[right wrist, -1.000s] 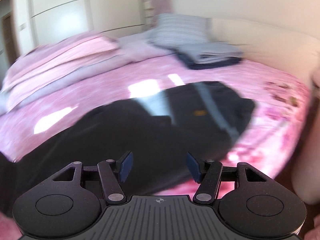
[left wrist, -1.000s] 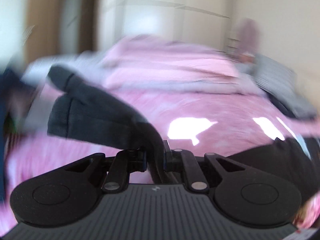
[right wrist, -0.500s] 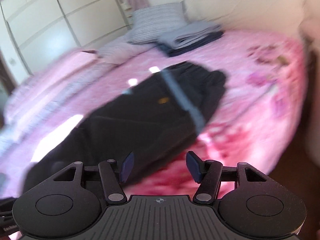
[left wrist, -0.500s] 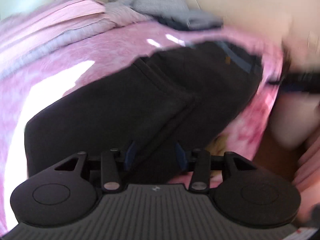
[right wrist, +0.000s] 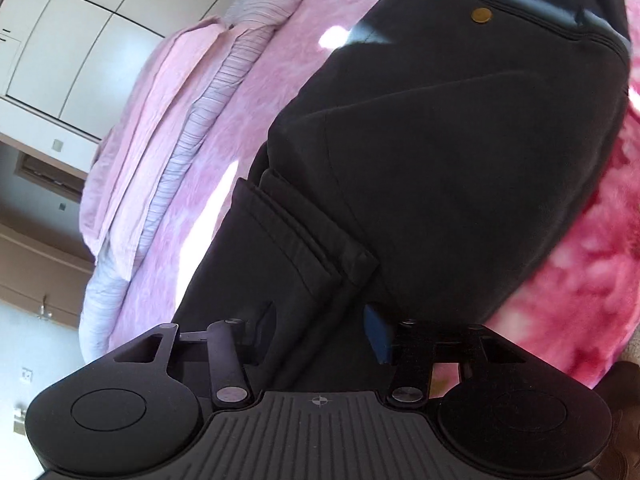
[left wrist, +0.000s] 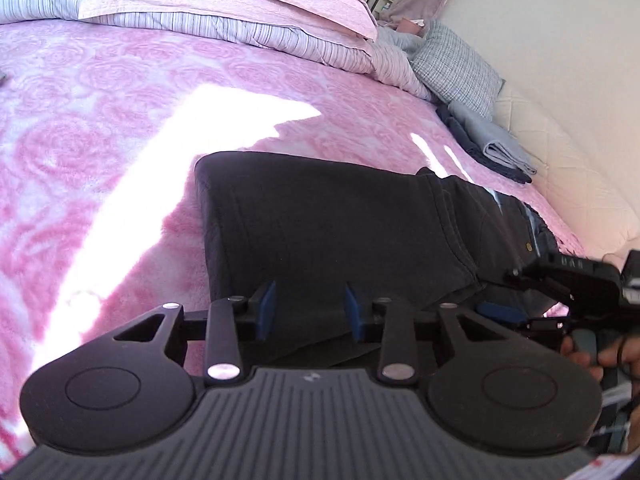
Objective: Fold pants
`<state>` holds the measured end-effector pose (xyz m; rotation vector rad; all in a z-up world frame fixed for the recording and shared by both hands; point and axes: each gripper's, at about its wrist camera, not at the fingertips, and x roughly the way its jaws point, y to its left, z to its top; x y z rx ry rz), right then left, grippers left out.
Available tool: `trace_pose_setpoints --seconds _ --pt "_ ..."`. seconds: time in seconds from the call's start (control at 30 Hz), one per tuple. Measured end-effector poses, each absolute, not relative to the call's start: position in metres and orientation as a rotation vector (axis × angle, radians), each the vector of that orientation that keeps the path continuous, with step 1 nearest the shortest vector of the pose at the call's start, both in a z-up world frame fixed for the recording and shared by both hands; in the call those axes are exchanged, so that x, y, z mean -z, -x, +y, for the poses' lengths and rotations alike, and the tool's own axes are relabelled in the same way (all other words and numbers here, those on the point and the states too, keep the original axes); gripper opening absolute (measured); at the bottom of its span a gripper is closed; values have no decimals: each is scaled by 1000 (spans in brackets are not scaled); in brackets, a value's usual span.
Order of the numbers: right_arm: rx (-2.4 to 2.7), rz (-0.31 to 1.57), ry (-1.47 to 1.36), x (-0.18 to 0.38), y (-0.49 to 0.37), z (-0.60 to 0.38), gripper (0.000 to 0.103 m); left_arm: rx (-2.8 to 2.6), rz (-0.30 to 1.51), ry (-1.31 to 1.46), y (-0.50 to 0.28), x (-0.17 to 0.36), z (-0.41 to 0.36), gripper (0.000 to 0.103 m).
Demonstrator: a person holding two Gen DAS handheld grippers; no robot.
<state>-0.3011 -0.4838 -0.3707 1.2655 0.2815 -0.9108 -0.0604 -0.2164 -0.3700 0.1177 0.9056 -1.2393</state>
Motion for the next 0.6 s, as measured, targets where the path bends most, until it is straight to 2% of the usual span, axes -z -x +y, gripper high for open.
trace_pose_setpoints --seconds 0.1,0.17,0.23,0.37,0.47,0.6 --pt "946 275 -1226 371 287 -483 46 1251 909 -110 59 375 -216 31" --pt "952 257 -1171 370 280 -478 7 1255 916 -99 57 374 -213 31" --pt "960 229 -1102 367 278 -469 6 1261 914 -96 56 375 -212 30" --pt "1052 210 -875 343 282 -435 6 1297 894 -130 54 370 -212 18" --pt "1093 263 -929 359 289 -440 6 1323 876 -172 57 369 -219 12" --pt "1073 295 -906 377 288 -444 6 1326 849 -244 66 374 -227 9"
